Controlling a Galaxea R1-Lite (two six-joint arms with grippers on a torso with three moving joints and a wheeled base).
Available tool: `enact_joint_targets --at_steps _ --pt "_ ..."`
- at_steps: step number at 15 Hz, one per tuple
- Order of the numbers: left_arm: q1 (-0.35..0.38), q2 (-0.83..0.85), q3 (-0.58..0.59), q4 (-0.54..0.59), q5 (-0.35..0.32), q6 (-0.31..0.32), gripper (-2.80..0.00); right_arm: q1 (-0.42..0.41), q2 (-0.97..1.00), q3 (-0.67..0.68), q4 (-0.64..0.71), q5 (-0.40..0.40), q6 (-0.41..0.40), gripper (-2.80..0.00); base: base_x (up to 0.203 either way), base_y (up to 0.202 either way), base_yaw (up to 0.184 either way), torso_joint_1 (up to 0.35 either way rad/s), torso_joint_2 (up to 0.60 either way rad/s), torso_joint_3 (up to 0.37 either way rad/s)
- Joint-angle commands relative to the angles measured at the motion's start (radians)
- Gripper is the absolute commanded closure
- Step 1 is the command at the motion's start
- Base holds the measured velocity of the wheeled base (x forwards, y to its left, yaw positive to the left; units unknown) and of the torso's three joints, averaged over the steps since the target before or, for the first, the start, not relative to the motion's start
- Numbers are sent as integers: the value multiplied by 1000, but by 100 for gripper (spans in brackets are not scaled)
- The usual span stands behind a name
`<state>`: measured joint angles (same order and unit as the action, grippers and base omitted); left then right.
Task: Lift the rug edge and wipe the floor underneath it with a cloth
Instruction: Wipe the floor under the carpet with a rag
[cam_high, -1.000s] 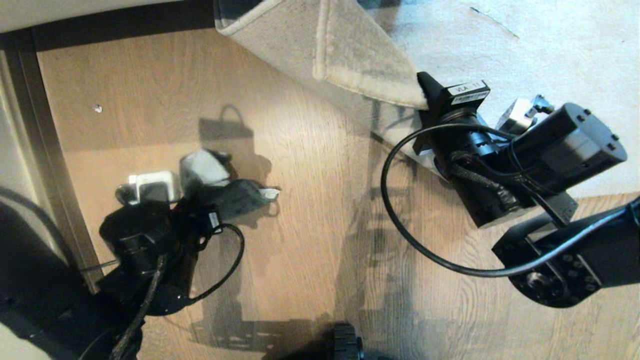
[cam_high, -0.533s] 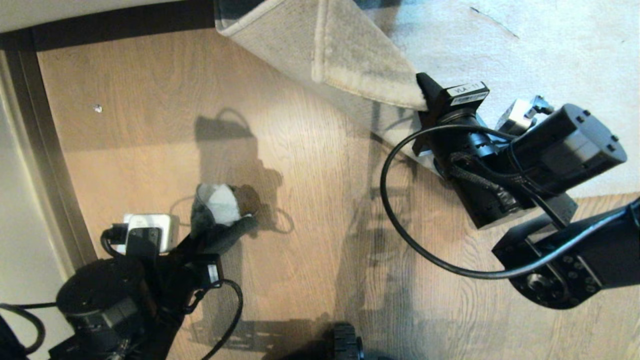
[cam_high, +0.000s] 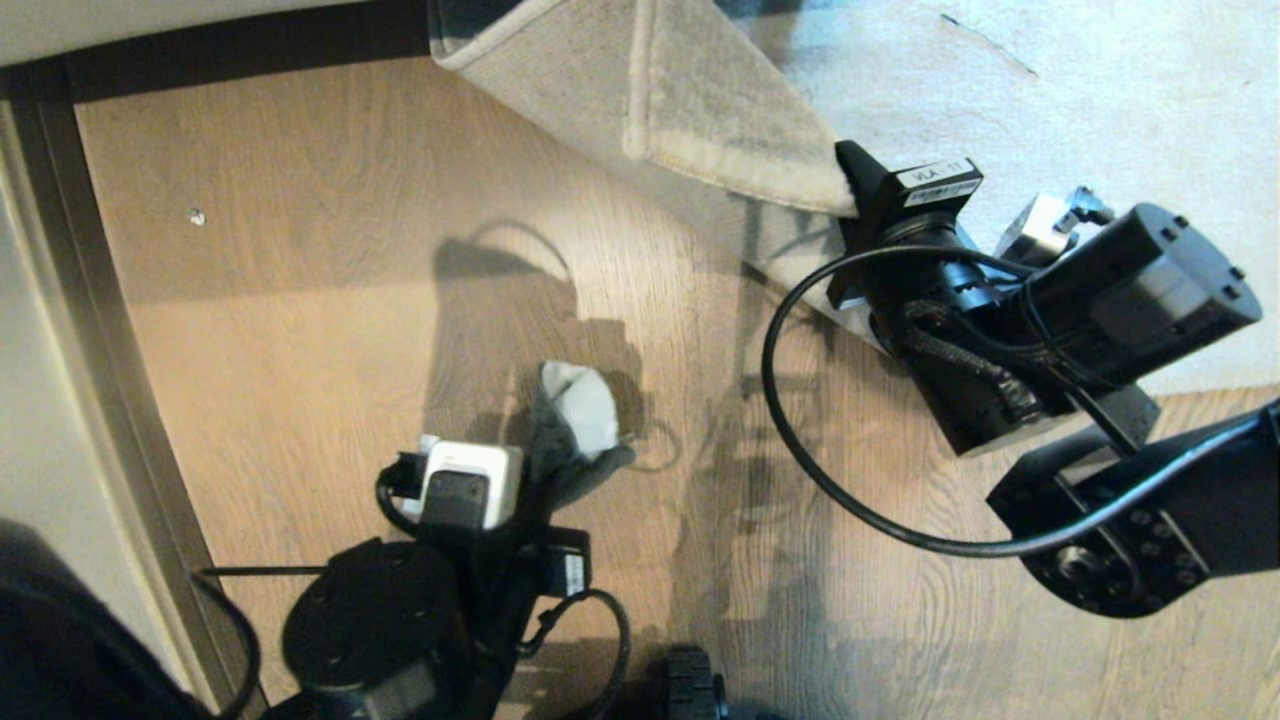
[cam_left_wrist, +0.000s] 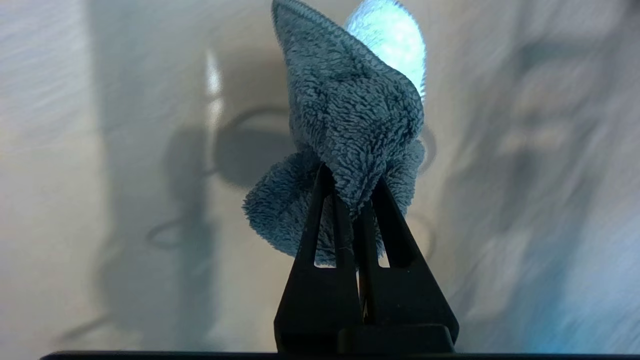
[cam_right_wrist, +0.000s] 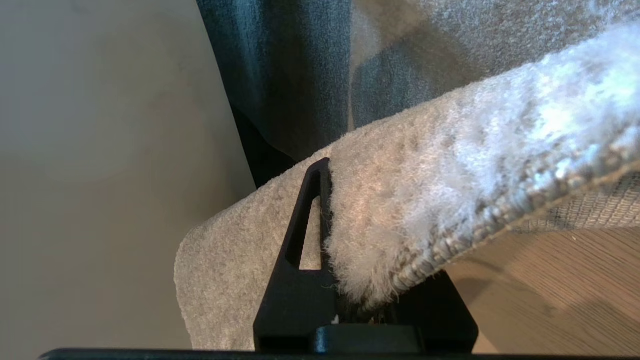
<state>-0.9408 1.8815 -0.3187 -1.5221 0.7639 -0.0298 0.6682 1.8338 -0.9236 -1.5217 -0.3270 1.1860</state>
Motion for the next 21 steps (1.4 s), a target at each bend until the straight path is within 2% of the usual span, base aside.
enact_joint_targets --at_steps 1,5,8,11,15,18,21 --pt "-24 148 -162 -48 4 0 0 2 -7 7 -44 -1 -6 0 0 0 0 0 0 0" --pt "-26 306 -389 -48 5 14 0 2 -19 46 -44 -1 -5 0 0 0 0 0 0 0" --pt "72 344 -458 -48 1 31 0 2 -18 51 -44 -4 -6 0 0 0 0 0 0 0" --pt "219 332 -463 -48 -16 34 0 2 -15 46 -44 -4 -6 0 0 0 0 0 0 0" --pt "392 224 -461 -48 -40 58 0 4 -16 45 -44 -3 -2 0 0 0 0 0 0 0" --pt "467 95 -436 -48 -69 99 0 7 -27 41 -45 0 0 0 0 0 0 0 0 0" --pt "494 -60 -282 -48 -74 113 0 7 -38 45 -46 2 4 0 0 0 0 0 0 0"
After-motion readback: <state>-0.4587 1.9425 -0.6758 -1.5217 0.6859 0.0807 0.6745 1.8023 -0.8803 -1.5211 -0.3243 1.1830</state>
